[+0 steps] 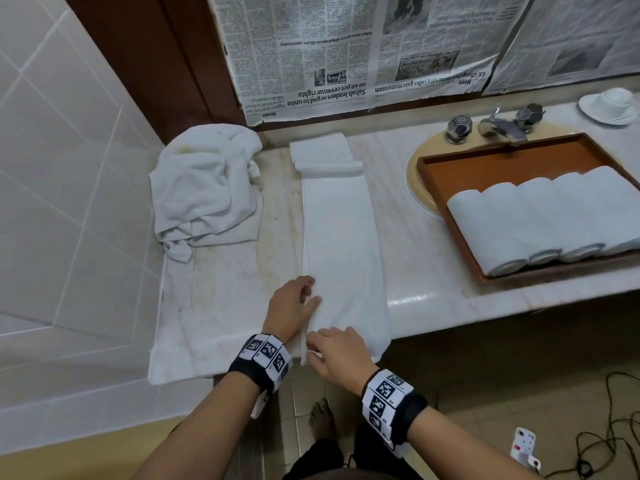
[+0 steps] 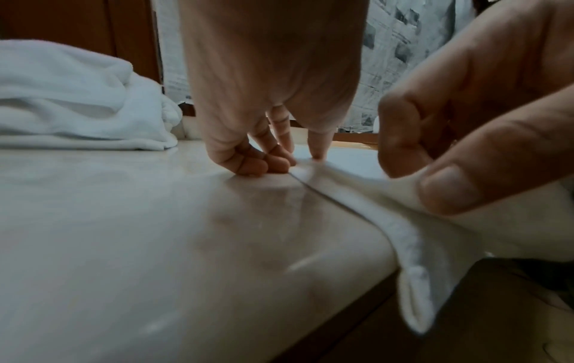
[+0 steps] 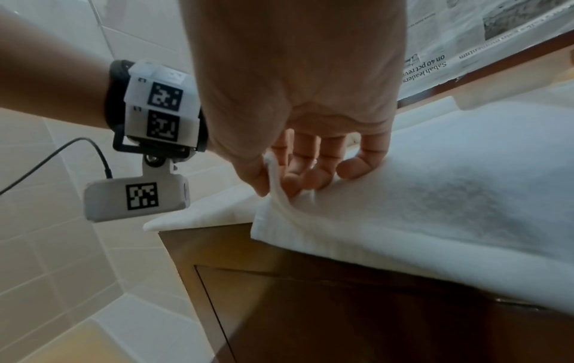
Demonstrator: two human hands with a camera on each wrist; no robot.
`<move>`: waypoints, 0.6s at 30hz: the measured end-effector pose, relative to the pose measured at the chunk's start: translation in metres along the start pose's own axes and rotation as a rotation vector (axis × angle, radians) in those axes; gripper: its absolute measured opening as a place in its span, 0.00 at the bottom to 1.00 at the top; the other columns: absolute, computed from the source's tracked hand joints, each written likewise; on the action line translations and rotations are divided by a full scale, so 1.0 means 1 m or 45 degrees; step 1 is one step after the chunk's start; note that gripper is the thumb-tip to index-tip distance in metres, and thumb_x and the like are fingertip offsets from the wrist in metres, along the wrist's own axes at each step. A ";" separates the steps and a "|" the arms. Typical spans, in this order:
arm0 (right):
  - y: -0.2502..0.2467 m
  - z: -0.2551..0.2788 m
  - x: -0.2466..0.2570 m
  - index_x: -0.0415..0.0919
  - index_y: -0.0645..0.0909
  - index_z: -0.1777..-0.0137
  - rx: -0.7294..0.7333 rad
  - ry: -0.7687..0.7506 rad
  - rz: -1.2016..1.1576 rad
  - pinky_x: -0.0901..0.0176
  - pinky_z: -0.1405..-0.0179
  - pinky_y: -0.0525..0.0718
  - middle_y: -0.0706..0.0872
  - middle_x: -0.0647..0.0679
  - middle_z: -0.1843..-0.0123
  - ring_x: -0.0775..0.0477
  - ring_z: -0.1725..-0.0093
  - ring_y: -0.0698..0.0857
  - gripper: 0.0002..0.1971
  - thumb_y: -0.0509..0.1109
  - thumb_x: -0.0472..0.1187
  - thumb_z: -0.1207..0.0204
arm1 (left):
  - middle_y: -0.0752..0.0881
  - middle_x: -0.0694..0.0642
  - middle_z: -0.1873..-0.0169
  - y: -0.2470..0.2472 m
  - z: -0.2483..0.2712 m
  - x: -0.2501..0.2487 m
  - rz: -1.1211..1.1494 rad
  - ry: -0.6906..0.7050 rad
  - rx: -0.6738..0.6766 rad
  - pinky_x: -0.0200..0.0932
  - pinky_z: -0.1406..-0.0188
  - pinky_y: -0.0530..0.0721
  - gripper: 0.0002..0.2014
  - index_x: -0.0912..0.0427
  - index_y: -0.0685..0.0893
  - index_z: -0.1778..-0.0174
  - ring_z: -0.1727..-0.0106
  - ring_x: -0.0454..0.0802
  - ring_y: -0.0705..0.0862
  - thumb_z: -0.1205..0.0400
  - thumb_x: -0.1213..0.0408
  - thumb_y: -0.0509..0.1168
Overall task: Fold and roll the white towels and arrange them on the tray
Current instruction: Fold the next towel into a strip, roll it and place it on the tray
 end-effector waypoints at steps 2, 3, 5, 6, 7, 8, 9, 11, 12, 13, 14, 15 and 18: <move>-0.003 -0.001 -0.003 0.50 0.79 0.42 0.055 0.018 -0.056 0.47 0.48 0.75 0.84 0.50 0.49 0.45 0.47 0.82 0.15 0.60 0.57 0.18 | 0.87 0.45 0.61 -0.002 0.000 0.005 0.093 -0.066 -0.065 0.38 0.53 0.82 0.10 0.50 0.83 0.44 0.60 0.41 0.84 0.20 0.64 0.70; -0.006 -0.001 -0.006 0.51 0.80 0.41 0.077 0.037 -0.101 0.49 0.48 0.77 0.84 0.52 0.50 0.47 0.49 0.82 0.18 0.60 0.62 0.19 | 0.87 0.46 0.63 -0.003 -0.001 0.007 0.118 -0.090 -0.089 0.38 0.54 0.83 0.08 0.50 0.83 0.46 0.61 0.41 0.84 0.20 0.65 0.69; -0.014 -0.002 -0.014 0.51 0.82 0.43 0.042 0.091 -0.213 0.51 0.51 0.81 0.84 0.54 0.51 0.51 0.52 0.81 0.23 0.58 0.66 0.21 | 0.87 0.47 0.63 -0.004 -0.001 0.009 0.120 -0.105 -0.086 0.41 0.54 0.85 0.06 0.51 0.83 0.48 0.61 0.42 0.85 0.19 0.65 0.68; -0.019 -0.003 -0.020 0.50 0.83 0.43 -0.026 0.109 -0.259 0.51 0.52 0.81 0.83 0.55 0.52 0.51 0.52 0.81 0.22 0.57 0.65 0.21 | 0.87 0.47 0.63 -0.003 -0.001 0.008 0.118 -0.106 -0.066 0.43 0.53 0.85 0.06 0.52 0.82 0.48 0.61 0.43 0.85 0.19 0.65 0.68; -0.023 -0.004 -0.027 0.49 0.83 0.43 -0.110 0.109 -0.265 0.51 0.51 0.81 0.83 0.54 0.51 0.51 0.51 0.80 0.21 0.57 0.62 0.20 | 0.86 0.47 0.62 -0.001 -0.001 0.007 0.113 -0.102 -0.041 0.43 0.52 0.85 0.06 0.53 0.82 0.47 0.60 0.42 0.84 0.18 0.64 0.68; -0.026 -0.006 -0.034 0.48 0.83 0.42 -0.192 0.101 -0.225 0.52 0.50 0.80 0.83 0.53 0.50 0.50 0.49 0.79 0.20 0.57 0.58 0.19 | 0.86 0.47 0.60 0.001 0.000 0.005 0.093 -0.094 -0.022 0.41 0.52 0.84 0.07 0.53 0.81 0.46 0.59 0.42 0.84 0.19 0.63 0.69; -0.028 -0.008 -0.041 0.47 0.84 0.42 -0.253 0.092 -0.159 0.51 0.50 0.80 0.83 0.52 0.49 0.49 0.48 0.79 0.19 0.56 0.55 0.19 | 0.85 0.46 0.59 0.003 0.001 0.003 0.068 -0.078 -0.018 0.38 0.53 0.83 0.08 0.53 0.80 0.46 0.58 0.41 0.83 0.19 0.61 0.70; -0.027 -0.012 -0.049 0.45 0.84 0.42 -0.297 0.089 -0.036 0.50 0.51 0.79 0.84 0.50 0.48 0.46 0.47 0.80 0.17 0.58 0.50 0.21 | 0.84 0.45 0.58 0.007 0.004 0.001 0.022 -0.064 -0.029 0.33 0.55 0.78 0.11 0.53 0.80 0.47 0.58 0.40 0.82 0.21 0.59 0.73; -0.025 -0.013 -0.051 0.45 0.84 0.43 -0.296 0.089 0.003 0.50 0.50 0.79 0.83 0.50 0.47 0.45 0.47 0.80 0.16 0.58 0.49 0.22 | 0.84 0.45 0.58 0.008 0.004 0.001 0.021 -0.075 -0.035 0.32 0.55 0.77 0.11 0.53 0.80 0.47 0.58 0.40 0.81 0.21 0.59 0.74; -0.024 -0.014 -0.050 0.46 0.84 0.43 -0.303 0.082 0.031 0.50 0.50 0.78 0.83 0.50 0.47 0.45 0.47 0.80 0.16 0.58 0.48 0.23 | 0.85 0.45 0.58 0.008 0.004 0.001 0.043 -0.099 -0.042 0.32 0.55 0.77 0.11 0.53 0.81 0.47 0.59 0.39 0.81 0.22 0.60 0.74; -0.023 -0.013 -0.051 0.47 0.84 0.43 -0.315 0.080 0.048 0.50 0.49 0.78 0.82 0.51 0.47 0.45 0.46 0.80 0.16 0.58 0.49 0.23 | 0.85 0.46 0.59 0.008 0.003 0.002 0.085 -0.139 -0.048 0.33 0.54 0.79 0.11 0.53 0.81 0.47 0.60 0.40 0.81 0.23 0.61 0.75; -0.023 -0.012 -0.052 0.47 0.83 0.43 -0.338 0.089 0.054 0.50 0.47 0.78 0.82 0.51 0.45 0.45 0.45 0.80 0.16 0.59 0.50 0.24 | 0.86 0.46 0.59 0.007 0.002 0.004 0.141 -0.184 -0.058 0.35 0.53 0.81 0.11 0.53 0.82 0.48 0.60 0.41 0.82 0.23 0.62 0.75; -0.025 -0.003 -0.063 0.50 0.81 0.39 -0.443 0.169 0.023 0.47 0.41 0.77 0.81 0.51 0.38 0.47 0.38 0.78 0.18 0.60 0.53 0.24 | 0.87 0.48 0.59 0.002 0.001 0.005 0.199 -0.260 -0.080 0.39 0.52 0.84 0.09 0.54 0.82 0.50 0.60 0.45 0.84 0.23 0.63 0.74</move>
Point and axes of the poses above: each hand's wrist, its own z-axis away from the middle knuckle, its own y-axis out of the palm, x = y × z, the point moved 5 cm from there along -z, towards the middle knuckle
